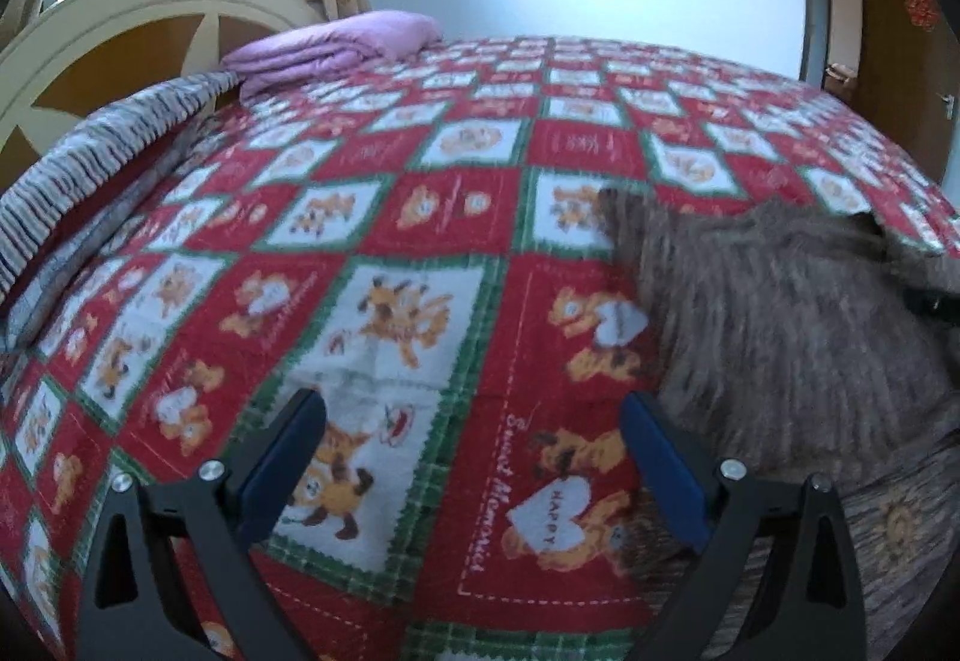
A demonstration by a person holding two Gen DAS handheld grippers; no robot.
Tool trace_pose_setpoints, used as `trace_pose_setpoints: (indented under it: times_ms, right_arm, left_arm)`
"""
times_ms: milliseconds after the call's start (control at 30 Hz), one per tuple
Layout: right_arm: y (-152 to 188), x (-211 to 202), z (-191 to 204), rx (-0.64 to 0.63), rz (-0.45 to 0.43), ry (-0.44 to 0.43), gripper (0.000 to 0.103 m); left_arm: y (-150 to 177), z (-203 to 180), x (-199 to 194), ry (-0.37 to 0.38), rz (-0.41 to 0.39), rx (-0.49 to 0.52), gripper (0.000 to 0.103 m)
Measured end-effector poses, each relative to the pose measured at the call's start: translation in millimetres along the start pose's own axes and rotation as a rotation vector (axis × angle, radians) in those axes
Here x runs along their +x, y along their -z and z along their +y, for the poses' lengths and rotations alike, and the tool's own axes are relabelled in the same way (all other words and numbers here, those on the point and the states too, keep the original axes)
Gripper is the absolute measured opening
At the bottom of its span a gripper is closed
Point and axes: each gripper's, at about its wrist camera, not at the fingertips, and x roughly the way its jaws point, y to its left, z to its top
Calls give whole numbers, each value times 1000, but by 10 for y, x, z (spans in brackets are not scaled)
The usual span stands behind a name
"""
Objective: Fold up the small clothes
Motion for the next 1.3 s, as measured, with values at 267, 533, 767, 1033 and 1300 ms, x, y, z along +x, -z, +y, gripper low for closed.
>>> trace_pose_setpoints:
  times_ms: [267, 533, 767, 1033, 1300]
  right_arm:
    - [276, -523, 237, -40, -73, -129, 72]
    - [752, -370, 725, -228, -30, -151, 68]
    - [784, -706, 521, -163, -134, -107, 68]
    - [784, -524, -717, 112, -83, 81, 68]
    - [556, -723, -731, 67, -167, 100, 68]
  left_arm:
    - [-440, -471, 63, -58, -58, 150, 103]
    - [-294, -357, 507, -186, 93, 103, 103]
    - [-242, -348, 469, -167, 80, 89, 103]
    - [-170, -275, 402, -175, 74, 90, 103]
    - [-448, -343, 258, -231, -9, 118, 103]
